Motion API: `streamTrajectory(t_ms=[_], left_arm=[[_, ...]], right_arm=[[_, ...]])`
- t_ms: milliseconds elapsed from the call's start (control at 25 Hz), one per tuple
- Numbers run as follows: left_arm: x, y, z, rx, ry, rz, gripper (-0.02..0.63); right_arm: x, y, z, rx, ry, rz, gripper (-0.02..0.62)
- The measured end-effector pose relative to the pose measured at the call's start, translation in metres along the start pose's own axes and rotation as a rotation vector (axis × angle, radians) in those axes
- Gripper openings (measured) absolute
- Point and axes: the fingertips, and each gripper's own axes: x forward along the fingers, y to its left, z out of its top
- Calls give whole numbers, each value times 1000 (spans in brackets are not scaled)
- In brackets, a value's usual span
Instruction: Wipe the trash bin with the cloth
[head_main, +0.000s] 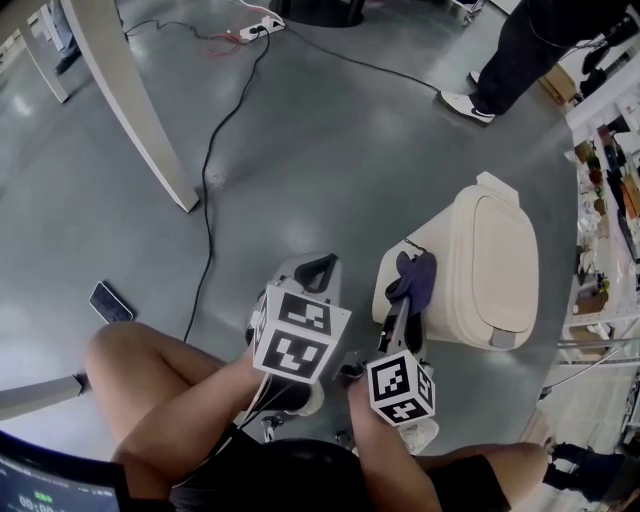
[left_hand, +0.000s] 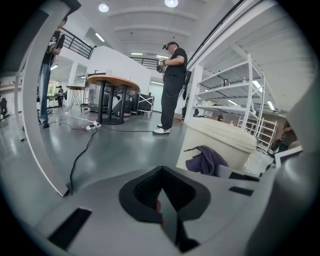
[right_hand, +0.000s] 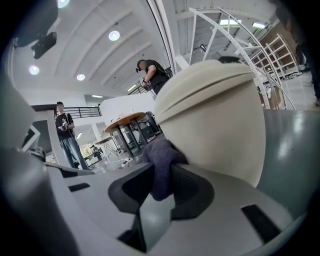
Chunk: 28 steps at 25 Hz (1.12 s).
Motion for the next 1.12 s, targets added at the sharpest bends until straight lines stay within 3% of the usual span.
streamTrajectory(t_ms=[200,400,1120], left_arm=[[11,-3,-10,20,18,-9,0],[16,-6,-17,-35,39,-41,0],[35,-9,-35,39,92,-53,0]], right_arm=[[14,-19,-34,-22,59,-35,92],[30,-39,-67,-25,124,-79,92],[67,-93,-157,-55,311,-230,92]])
